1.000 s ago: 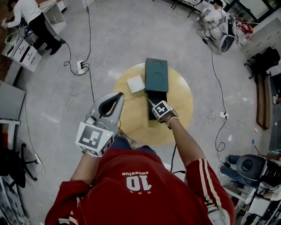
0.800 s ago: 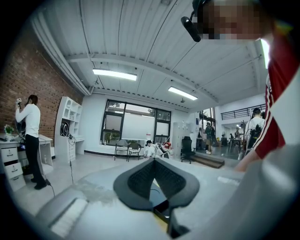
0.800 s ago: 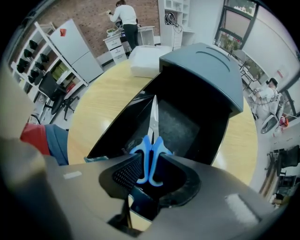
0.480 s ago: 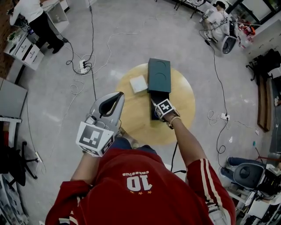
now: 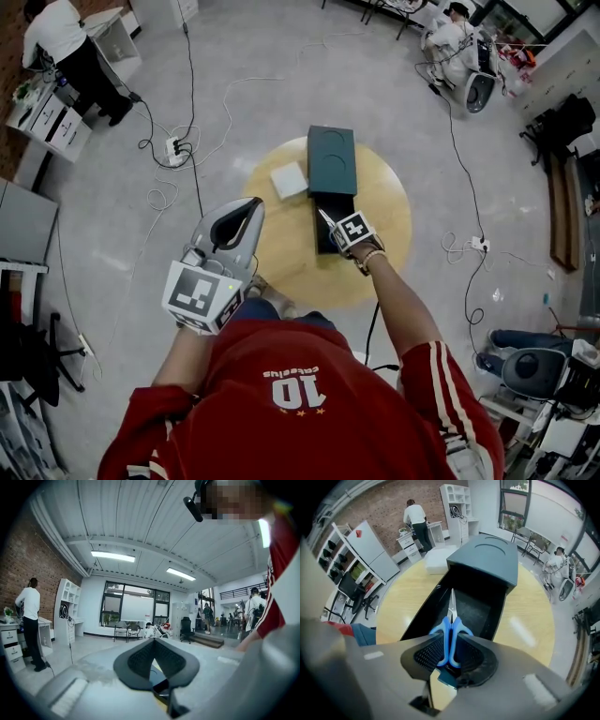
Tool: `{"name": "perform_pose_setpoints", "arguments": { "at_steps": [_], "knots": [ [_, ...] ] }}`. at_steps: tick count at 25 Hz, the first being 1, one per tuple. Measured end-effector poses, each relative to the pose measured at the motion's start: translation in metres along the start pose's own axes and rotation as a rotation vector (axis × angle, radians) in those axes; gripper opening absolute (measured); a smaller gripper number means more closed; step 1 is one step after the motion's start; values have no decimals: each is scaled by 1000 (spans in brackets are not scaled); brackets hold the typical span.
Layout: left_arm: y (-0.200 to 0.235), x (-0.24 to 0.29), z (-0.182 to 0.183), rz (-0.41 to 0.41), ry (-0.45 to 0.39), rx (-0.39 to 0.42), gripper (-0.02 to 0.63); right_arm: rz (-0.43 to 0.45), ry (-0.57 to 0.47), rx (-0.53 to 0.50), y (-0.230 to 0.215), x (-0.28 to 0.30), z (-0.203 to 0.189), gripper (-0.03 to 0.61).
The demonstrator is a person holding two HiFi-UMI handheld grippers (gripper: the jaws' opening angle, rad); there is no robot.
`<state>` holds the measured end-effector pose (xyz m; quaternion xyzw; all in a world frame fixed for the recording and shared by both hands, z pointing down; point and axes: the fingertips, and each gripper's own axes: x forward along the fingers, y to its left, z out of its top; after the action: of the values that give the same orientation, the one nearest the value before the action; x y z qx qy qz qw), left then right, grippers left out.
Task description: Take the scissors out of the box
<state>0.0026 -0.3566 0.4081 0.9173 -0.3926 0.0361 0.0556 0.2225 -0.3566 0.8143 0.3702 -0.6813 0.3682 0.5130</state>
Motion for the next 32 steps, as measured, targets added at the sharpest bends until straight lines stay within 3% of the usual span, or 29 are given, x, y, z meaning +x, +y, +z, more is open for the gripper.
{"name": "perform_pose_setpoints", "arguments": {
  "at_steps": [13, 20, 25, 32],
  "knots": [
    [-33, -14, 7, 20, -23, 21, 3, 4, -145, -12, -2, -44, -2, 87],
    [-56, -28, 12, 53, -36, 33, 3, 7, -315, -3, -1, -90, 1, 87],
    [-66, -26, 14, 27, -21, 36, 3, 35, -429, 24, 6, -125, 5, 87],
    [-75, -21, 22, -17, -30, 58, 3, -23, -641, 25, 22, -202, 14, 89]
  ]
}}
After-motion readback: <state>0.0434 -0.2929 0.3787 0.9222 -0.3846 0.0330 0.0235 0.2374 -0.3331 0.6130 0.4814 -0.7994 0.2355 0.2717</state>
